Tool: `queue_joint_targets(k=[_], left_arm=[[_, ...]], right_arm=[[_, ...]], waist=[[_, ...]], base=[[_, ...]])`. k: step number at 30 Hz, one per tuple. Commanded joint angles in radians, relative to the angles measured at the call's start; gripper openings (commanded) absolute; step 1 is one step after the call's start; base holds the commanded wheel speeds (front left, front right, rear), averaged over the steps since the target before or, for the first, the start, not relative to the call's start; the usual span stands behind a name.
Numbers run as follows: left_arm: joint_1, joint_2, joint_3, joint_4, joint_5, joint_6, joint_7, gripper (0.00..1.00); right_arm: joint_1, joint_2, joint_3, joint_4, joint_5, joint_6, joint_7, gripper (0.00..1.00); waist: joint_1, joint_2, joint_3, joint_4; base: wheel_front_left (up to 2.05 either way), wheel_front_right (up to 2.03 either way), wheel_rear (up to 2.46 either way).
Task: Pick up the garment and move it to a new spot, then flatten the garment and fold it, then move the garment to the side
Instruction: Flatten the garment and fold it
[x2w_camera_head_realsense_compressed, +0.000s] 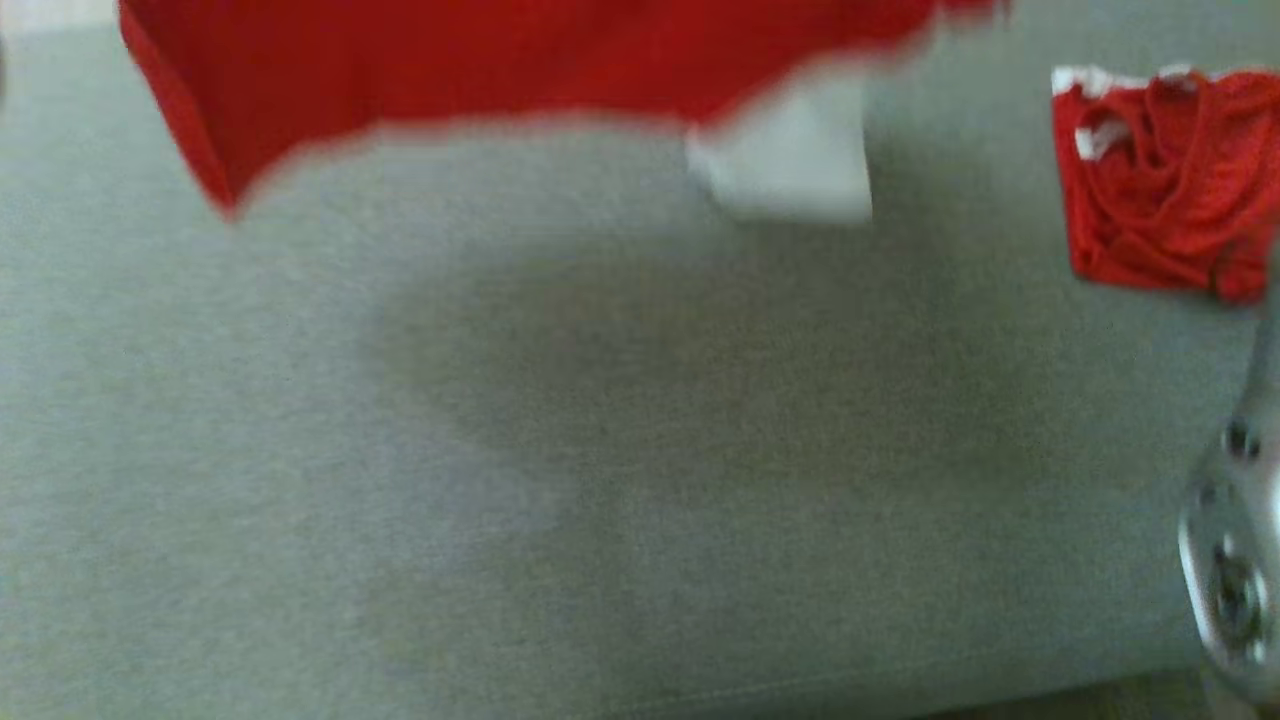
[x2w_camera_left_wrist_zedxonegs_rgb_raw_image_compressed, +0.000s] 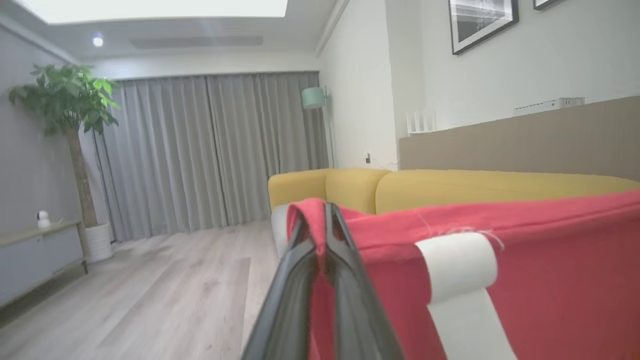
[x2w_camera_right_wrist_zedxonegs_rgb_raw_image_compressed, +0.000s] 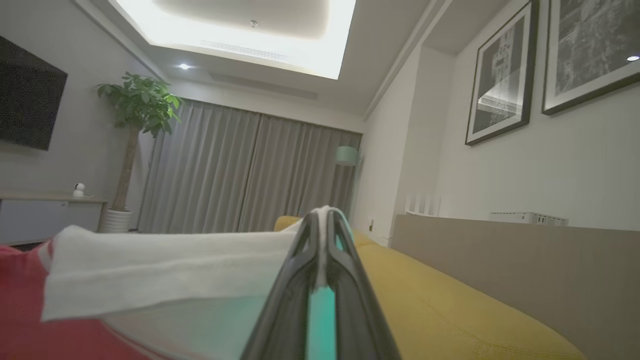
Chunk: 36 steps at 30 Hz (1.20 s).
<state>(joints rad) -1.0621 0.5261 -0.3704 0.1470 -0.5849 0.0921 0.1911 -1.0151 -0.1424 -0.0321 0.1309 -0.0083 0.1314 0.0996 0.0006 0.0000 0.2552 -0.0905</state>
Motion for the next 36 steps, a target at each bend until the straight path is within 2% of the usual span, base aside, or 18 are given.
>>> queue_joint_targets(k=[1,4,8,13,19,24,29,36], left_arm=[[-0.147,0.048,0.025,0.053,0.057,-0.029,-0.068,0.0],[-0.261,0.04,0.013,0.162,0.103,-0.063,-0.155,0.0],[-0.336,0.012,-0.014,0.282,0.143,-0.097,-0.266,0.0],[-0.308,-0.042,-0.044,0.418,0.136,-0.132,-0.357,0.0],[-0.177,-0.078,-0.061,0.53,0.105,-0.162,-0.422,0.0],[-0.082,-0.095,-0.046,0.551,0.066,-0.179,-0.442,0.0],[0.047,-0.123,-0.041,0.521,0.03,-0.19,-0.449,0.0],[0.273,-0.154,0.006,0.408,0.005,-0.159,-0.452,0.0]], right_arm=[[-0.138,0.047,0.012,0.064,-0.029,-0.001,-0.054,0.0],[-0.249,0.079,0.011,0.167,-0.051,-0.001,-0.11,0.0],[-0.292,0.091,0.036,0.253,-0.048,-0.001,-0.176,0.0],[-0.209,0.092,0.08,0.318,0.006,-0.001,-0.256,0.0],[-0.052,0.092,0.089,0.371,0.032,-0.001,-0.318,0.0],[0.05,0.092,0.088,0.357,0.067,-0.001,-0.341,0.0],[0.209,0.092,0.073,0.279,0.083,-0.001,-0.353,0.0],[0.488,0.092,0.035,0.133,0.122,-0.001,-0.344,0.0]], waist=[[-0.0006,0.0,0.114,-0.068],[-0.0006,0.0,0.174,-0.099],[-0.0006,0.0,0.26,-0.11],[-0.0006,0.0,0.346,-0.095],[-0.0006,0.0,0.37,-0.064],[-0.0006,0.0,0.352,-0.045],[-0.0006,0.0,0.297,-0.015],[-0.0006,0.0,0.17,0.013]], base=[[0.0,0.0,0.0],[0.0,0.0,0.0],[0.0,0.0,0.0],[0.0,0.0,0.0],[0.0,0.0,0.0],[0.0,0.0,0.0],[0.0,0.0,0.0],[0.0,0.0,0.0]])
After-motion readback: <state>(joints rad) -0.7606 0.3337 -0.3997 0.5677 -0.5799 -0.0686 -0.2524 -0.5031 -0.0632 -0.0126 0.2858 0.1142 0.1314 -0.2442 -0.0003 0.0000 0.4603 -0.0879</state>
